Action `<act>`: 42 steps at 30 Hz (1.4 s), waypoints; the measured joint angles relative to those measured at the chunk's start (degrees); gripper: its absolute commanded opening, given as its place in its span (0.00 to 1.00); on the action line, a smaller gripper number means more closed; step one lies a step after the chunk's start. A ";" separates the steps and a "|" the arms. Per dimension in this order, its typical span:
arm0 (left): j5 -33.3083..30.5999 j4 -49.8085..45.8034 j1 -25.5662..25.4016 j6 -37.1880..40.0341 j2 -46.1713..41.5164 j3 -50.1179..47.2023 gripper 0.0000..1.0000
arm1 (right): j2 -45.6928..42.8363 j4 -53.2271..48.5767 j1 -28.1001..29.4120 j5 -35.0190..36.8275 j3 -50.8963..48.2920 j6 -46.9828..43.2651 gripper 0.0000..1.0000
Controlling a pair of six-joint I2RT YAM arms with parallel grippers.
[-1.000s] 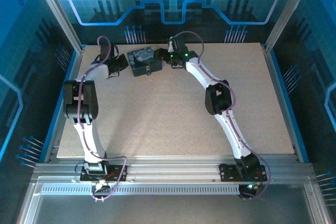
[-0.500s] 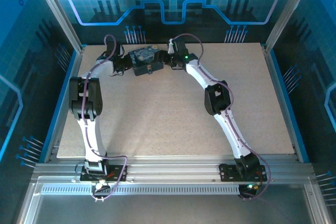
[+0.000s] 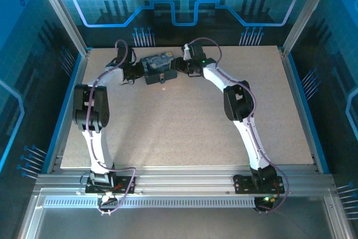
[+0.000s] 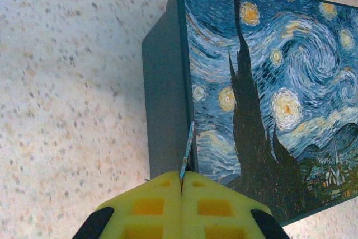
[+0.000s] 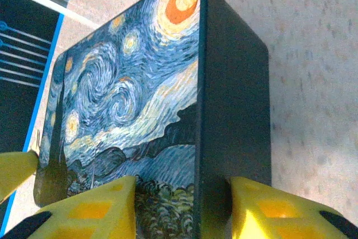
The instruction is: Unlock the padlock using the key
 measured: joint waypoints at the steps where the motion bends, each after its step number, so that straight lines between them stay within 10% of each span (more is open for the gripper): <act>1: 0.00 0.20 -0.37 -0.02 -0.85 -1.18 0.00 | -2.08 0.90 0.00 0.09 -3.48 -0.11 0.42; 23: -1.11 7.72 -12.15 -0.59 -25.07 -32.48 0.00 | -40.39 11.82 4.37 9.03 -59.82 -0.28 0.42; 42: -2.40 5.18 -19.87 -1.57 -39.74 -42.84 0.00 | -60.22 5.25 9.53 16.74 -74.42 -0.72 0.69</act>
